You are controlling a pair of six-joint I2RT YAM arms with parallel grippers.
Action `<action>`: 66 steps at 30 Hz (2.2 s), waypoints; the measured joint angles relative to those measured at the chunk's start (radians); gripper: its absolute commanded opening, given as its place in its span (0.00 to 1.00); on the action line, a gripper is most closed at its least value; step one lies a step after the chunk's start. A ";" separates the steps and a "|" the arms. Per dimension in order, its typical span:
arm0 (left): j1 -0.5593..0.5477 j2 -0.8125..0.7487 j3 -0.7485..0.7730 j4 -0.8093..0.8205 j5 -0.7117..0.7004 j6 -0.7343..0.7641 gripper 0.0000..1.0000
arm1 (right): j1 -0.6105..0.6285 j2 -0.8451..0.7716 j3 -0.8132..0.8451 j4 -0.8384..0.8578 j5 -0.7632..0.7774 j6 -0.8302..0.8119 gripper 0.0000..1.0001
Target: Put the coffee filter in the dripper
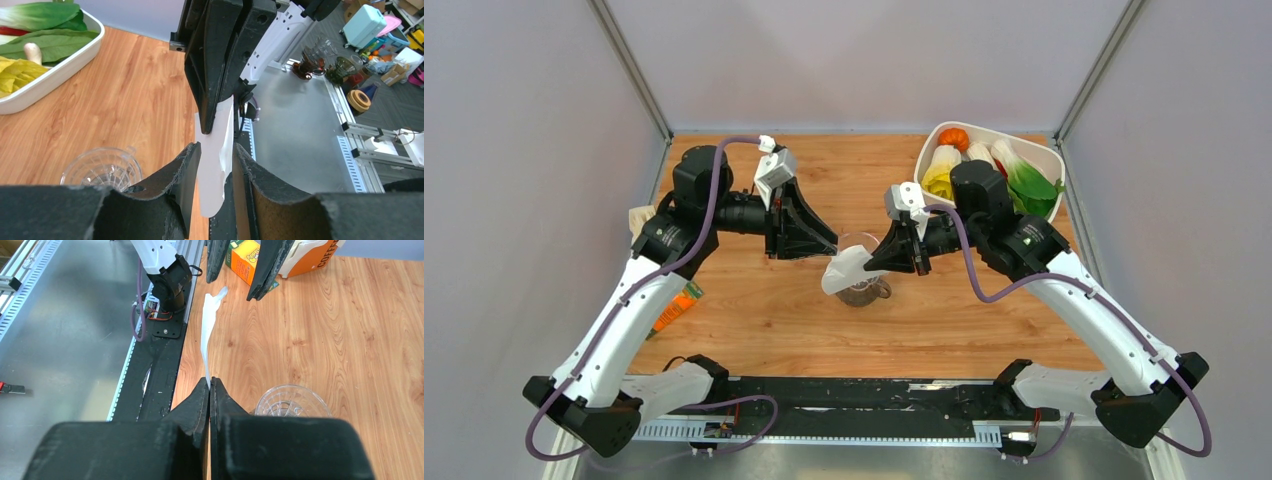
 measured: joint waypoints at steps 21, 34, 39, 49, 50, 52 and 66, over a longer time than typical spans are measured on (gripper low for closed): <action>-0.047 0.018 -0.002 -0.109 -0.025 0.085 0.42 | 0.000 0.003 0.000 0.000 0.011 0.002 0.00; -0.049 0.018 -0.002 -0.114 -0.033 0.092 0.26 | 0.000 0.012 0.000 0.000 0.055 0.010 0.00; -0.055 0.019 -0.002 -0.117 -0.048 0.099 0.27 | 0.000 0.012 0.000 0.002 0.055 0.019 0.00; -0.067 0.033 -0.002 -0.150 -0.068 0.110 0.00 | 0.000 0.012 0.000 0.001 0.056 0.023 0.00; -0.067 0.033 -0.002 -0.150 -0.068 0.108 0.00 | 0.000 0.012 0.000 0.001 0.055 0.023 0.00; -0.067 0.032 -0.002 -0.149 -0.073 0.104 0.00 | 0.000 0.012 0.000 -0.002 0.052 0.022 0.00; -0.067 0.003 -0.002 -0.080 -0.175 0.091 0.00 | 0.001 0.062 0.028 -0.046 -0.010 0.048 0.24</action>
